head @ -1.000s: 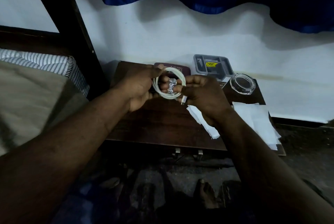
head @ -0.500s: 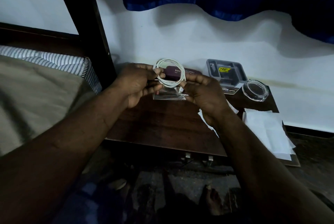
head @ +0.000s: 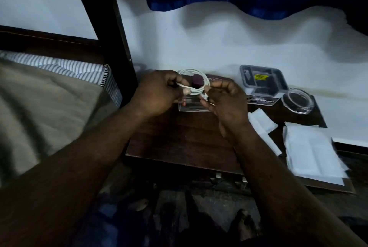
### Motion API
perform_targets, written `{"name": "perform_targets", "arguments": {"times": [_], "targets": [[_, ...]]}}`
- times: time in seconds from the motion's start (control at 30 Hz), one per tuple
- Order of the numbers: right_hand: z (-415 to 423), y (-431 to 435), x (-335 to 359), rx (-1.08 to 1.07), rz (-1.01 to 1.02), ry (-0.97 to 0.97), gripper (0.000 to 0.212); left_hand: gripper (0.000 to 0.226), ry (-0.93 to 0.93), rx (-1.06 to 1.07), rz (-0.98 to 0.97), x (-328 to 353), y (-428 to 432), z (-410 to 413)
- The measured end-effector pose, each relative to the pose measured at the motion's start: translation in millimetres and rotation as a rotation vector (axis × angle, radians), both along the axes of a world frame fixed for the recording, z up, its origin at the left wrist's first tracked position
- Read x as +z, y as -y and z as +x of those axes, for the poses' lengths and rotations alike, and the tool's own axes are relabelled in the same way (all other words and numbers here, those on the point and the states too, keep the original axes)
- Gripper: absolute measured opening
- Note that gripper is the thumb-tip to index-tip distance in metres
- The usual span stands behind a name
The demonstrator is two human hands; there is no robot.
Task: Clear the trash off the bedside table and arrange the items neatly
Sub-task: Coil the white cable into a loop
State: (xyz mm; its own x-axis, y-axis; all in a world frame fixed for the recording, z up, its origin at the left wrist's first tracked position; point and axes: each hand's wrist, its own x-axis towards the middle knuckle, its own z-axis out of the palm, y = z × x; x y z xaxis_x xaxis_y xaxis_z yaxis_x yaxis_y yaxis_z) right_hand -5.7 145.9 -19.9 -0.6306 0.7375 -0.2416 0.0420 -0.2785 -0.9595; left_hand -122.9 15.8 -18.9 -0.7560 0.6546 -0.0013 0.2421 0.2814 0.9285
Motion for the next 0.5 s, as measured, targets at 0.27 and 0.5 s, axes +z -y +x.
{"name": "perform_targets", "arguments": {"times": [0.27,0.5], "targets": [[-17,-9,-16,0.053,0.223,0.011,0.014,0.011,-0.043,0.211,0.075,-21,-8,-30],[-12,-26,-21,0.101,0.537,0.188,0.008,0.007,-0.091,0.444,-0.057,-62,-29,-49]]}}
